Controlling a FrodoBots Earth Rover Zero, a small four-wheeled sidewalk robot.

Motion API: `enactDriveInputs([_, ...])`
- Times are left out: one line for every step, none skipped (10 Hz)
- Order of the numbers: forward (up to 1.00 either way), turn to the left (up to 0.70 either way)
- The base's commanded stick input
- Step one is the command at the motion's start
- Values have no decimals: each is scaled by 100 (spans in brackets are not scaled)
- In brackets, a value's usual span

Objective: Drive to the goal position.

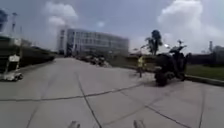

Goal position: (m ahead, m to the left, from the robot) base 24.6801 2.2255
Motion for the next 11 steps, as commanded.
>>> enactDriveInputs([0, 45])
enactDriveInputs([0, 45])
enactDriveInputs([0, 45])
enactDriveInputs([0, 20])
enactDriveInputs([37, 0])
enactDriveInputs([70, 0])
enactDriveInputs([70, 0])
enactDriveInputs([70, 0])
enactDriveInputs([70, 0])
enactDriveInputs([70, 0])
enactDriveInputs([70, 0])
